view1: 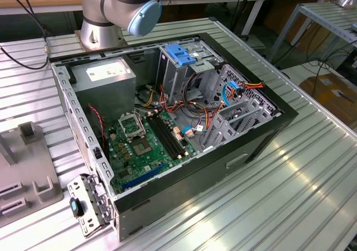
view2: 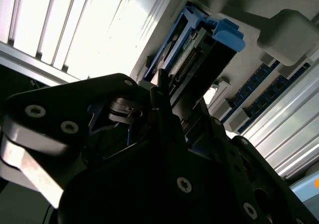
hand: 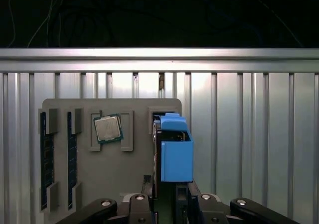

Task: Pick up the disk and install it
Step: 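Pick up the disk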

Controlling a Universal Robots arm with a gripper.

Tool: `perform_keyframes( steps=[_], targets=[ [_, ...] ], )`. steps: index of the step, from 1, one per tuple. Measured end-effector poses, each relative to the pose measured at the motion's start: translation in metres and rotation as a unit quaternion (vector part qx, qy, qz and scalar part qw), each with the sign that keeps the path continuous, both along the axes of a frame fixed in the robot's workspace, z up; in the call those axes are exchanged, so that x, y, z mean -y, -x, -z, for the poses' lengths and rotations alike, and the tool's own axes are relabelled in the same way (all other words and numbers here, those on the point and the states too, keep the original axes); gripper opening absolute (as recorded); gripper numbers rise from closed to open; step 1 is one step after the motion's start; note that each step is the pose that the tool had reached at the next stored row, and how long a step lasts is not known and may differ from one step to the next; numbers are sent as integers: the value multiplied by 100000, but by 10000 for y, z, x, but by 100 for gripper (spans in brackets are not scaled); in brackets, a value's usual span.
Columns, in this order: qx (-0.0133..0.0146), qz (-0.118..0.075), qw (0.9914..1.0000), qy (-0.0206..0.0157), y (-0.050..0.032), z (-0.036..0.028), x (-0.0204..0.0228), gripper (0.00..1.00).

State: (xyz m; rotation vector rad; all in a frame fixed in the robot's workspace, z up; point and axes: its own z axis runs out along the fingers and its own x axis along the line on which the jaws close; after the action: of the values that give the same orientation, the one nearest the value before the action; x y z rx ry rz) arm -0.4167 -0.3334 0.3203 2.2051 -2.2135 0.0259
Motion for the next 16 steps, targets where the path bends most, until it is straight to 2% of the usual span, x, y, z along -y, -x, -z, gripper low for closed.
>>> perform_keyframes(
  steps=[5, 9, 14, 16],
  targets=[
    [-12, -1, 100000, 4, 0, -7, 0, 35],
    [-2, -3, 100000, 3, 0, -49, 0, 35],
    [-3, -3, 100000, 2, 0, -169, 0, 35],
    [0, -2, 100000, 1, 0, -194, 0, 35]
  ],
)
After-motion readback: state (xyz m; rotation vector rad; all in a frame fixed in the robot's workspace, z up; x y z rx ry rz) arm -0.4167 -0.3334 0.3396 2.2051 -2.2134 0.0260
